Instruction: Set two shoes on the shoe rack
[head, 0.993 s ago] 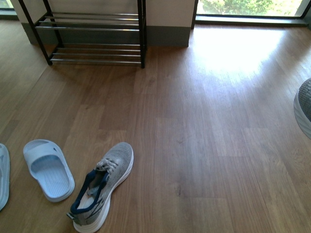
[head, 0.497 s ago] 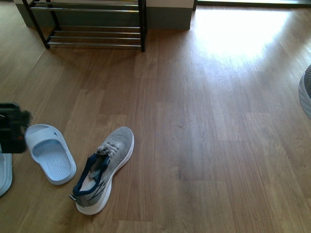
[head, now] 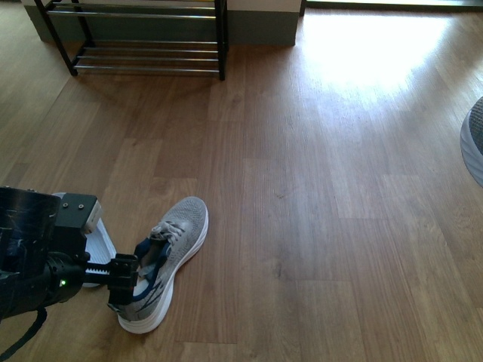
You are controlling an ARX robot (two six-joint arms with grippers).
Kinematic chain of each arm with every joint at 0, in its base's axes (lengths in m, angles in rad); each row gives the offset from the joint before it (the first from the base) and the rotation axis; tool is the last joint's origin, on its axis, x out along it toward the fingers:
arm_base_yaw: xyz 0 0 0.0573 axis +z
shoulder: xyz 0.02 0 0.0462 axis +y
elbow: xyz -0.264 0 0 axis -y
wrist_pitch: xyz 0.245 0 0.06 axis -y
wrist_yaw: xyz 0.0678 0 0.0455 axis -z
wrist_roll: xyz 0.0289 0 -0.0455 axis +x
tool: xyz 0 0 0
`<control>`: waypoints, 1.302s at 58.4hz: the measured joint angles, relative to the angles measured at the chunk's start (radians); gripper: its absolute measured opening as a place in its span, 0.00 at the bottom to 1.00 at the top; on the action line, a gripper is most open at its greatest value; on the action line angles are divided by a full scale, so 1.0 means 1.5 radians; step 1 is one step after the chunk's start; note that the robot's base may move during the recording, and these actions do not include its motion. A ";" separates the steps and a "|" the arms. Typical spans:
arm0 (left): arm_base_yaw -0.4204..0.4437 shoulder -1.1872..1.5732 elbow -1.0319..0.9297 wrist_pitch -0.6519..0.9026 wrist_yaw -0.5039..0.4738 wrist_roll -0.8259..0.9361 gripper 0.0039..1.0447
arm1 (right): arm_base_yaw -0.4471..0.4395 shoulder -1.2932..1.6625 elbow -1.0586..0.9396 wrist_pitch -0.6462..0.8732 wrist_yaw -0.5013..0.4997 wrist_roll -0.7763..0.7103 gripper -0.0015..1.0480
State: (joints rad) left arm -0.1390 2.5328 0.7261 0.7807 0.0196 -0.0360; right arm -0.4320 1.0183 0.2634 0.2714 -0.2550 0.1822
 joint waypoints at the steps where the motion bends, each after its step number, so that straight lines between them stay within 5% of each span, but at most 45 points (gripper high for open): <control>1: 0.002 0.008 0.009 -0.003 0.000 0.000 0.91 | 0.000 0.000 0.000 0.000 0.000 0.000 0.01; 53: -0.050 0.148 0.231 -0.159 0.013 0.026 0.91 | 0.000 0.000 0.000 0.000 0.000 0.000 0.01; 65: -0.051 0.155 0.238 -0.164 0.002 0.037 0.64 | 0.000 0.000 0.000 0.000 0.000 0.000 0.01; 76: -0.056 0.165 0.238 -0.168 -0.006 0.053 0.26 | 0.000 0.000 0.000 0.000 0.000 0.000 0.01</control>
State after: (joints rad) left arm -0.2230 2.7804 1.0824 0.5282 0.0113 0.0429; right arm -0.4320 1.0183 0.2634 0.2714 -0.2550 0.1822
